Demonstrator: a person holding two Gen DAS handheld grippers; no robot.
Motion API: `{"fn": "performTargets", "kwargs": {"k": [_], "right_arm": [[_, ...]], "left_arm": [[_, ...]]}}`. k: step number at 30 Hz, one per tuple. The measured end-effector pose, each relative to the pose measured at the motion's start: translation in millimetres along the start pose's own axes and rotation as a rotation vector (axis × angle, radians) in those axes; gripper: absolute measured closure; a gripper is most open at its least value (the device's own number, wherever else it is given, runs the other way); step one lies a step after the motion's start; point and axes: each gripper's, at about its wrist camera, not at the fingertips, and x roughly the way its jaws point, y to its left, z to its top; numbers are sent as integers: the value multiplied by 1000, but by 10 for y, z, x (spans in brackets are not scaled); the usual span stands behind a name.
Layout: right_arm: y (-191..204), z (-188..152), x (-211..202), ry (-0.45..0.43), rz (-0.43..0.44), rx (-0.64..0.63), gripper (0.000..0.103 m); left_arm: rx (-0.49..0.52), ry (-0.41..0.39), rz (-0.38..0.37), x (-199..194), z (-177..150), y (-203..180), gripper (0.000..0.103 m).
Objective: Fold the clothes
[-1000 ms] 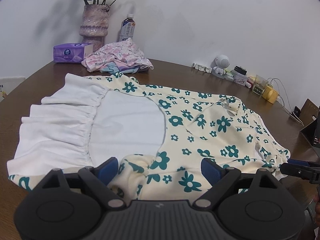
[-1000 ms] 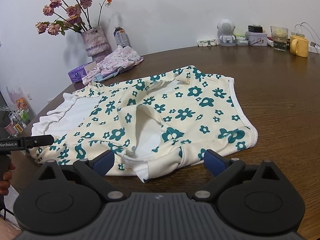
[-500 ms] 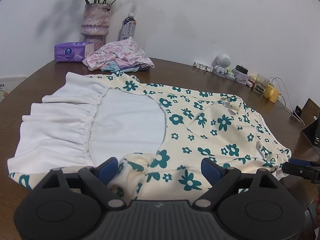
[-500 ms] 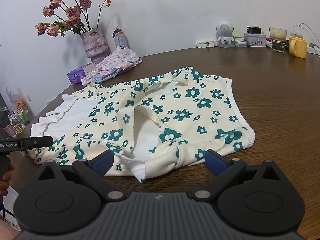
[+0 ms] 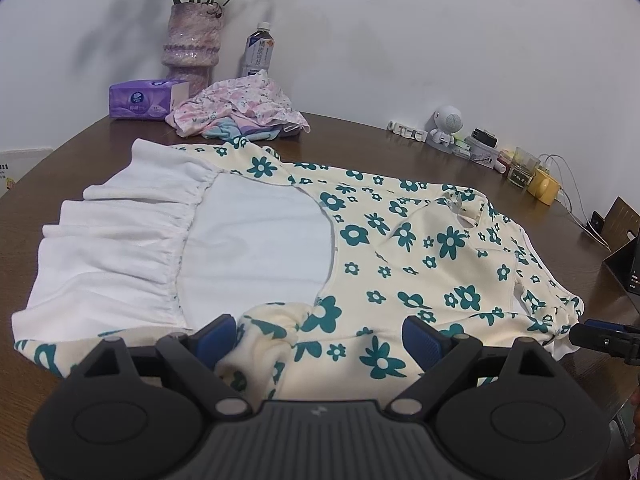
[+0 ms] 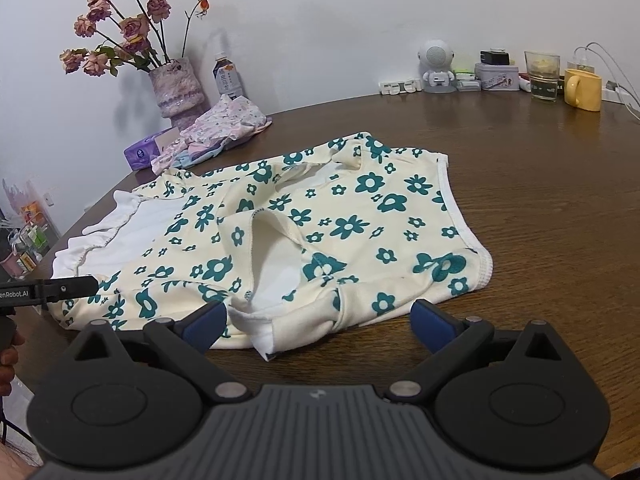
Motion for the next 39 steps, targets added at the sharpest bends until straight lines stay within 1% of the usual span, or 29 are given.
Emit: {"fn": "performTargets", "kwargs": {"k": [39], "right_arm": [[94, -33, -111, -23, -7, -26, 1]], "left_arm": [[-23, -25, -28, -88, -53, 31, 13]]}}
